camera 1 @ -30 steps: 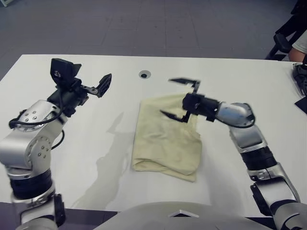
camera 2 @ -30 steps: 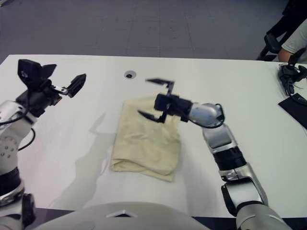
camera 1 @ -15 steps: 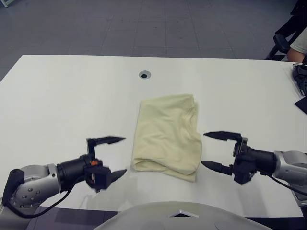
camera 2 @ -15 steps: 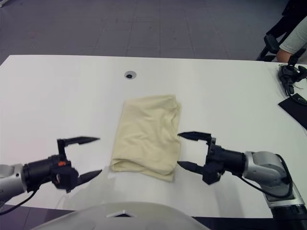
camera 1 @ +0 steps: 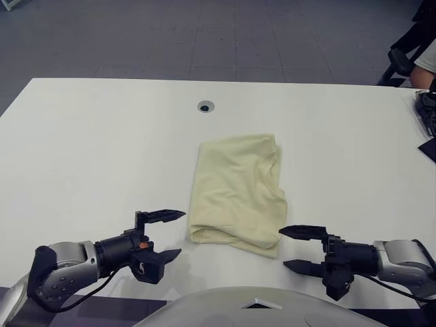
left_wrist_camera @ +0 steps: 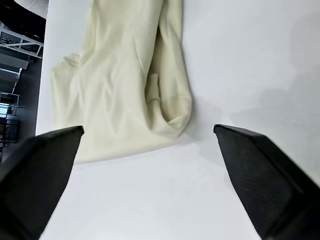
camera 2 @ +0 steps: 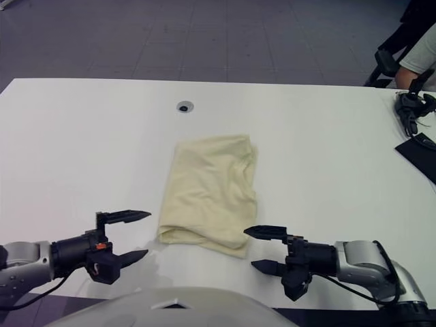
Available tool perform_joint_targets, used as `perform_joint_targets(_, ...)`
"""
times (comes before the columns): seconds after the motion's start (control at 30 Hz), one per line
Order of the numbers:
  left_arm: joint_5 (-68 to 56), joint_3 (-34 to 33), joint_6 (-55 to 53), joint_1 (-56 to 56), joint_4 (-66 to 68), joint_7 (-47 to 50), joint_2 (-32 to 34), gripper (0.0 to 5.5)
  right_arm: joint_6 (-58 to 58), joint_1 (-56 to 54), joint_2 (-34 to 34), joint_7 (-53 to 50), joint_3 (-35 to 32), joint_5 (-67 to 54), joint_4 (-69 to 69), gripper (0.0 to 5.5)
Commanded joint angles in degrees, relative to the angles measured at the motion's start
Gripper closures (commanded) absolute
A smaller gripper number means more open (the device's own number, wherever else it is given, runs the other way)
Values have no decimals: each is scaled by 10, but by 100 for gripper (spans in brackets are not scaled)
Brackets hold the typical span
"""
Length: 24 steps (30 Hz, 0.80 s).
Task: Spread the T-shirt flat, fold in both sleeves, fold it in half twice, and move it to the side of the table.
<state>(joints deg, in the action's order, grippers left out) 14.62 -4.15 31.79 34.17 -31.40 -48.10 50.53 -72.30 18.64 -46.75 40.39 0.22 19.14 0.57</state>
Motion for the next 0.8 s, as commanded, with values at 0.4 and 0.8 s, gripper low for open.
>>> perform_joint_targets(0.4,87,106,-10,-98,101,56,-42,339,21,-35,11,-91,62,122,64,26)
perform_joint_targets(0.8,87,133,-20,-103,106,66,-37,550,49,-33,-15,-122,100,115,55,240)
